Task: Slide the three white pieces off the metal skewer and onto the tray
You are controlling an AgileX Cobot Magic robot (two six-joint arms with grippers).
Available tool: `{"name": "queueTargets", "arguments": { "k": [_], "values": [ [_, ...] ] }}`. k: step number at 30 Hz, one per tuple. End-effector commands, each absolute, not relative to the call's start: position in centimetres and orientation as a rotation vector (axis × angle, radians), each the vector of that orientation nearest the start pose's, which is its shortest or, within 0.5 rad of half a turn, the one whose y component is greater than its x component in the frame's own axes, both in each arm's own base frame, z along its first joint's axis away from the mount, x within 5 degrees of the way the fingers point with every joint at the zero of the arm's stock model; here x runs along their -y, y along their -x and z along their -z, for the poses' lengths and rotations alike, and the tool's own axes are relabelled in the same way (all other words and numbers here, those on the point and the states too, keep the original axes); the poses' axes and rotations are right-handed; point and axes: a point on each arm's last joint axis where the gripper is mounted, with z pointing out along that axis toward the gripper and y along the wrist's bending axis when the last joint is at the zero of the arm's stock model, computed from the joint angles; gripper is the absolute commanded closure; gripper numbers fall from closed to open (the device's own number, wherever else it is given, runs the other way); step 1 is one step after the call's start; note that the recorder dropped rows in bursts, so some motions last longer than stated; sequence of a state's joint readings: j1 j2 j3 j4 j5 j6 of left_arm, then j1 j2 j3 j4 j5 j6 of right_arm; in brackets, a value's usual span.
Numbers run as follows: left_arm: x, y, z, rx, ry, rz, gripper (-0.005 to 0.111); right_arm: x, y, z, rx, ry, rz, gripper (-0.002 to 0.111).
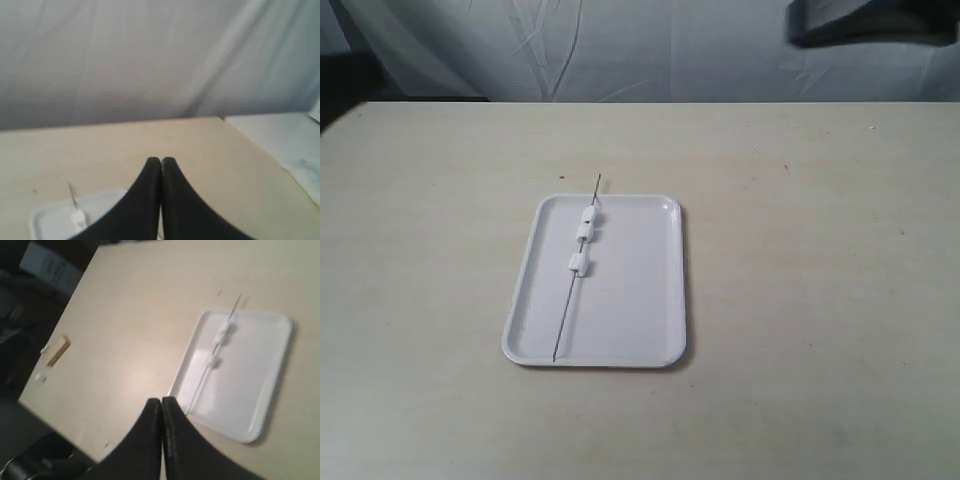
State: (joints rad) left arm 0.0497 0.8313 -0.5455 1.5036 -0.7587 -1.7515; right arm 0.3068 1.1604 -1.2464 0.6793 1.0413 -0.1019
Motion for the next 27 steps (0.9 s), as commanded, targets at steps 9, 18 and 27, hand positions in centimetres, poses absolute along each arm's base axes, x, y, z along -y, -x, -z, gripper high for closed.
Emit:
{"name": "queueTargets", "arguments": {
  "k": [9,18,27],
  "values": [
    [6.0,-17.9,-27.4,-2.023,-0.415,0.895,0.107,-22.2,-27.1,-28.1,-2.701,0.469,-1.062,0.073],
    [5.3,-19.7,-25.6,-2.111,-0.315,0.834,0.107,-28.5,-28.4,-18.0,-2.834,0.32,-1.004,0.065],
    [5.0,-20.9,-24.1,-2.18,-0.263,0.818,0.107,-29.4,-28.8,-13.3,-2.948,0.207,-1.007,0.065]
  ]
}}
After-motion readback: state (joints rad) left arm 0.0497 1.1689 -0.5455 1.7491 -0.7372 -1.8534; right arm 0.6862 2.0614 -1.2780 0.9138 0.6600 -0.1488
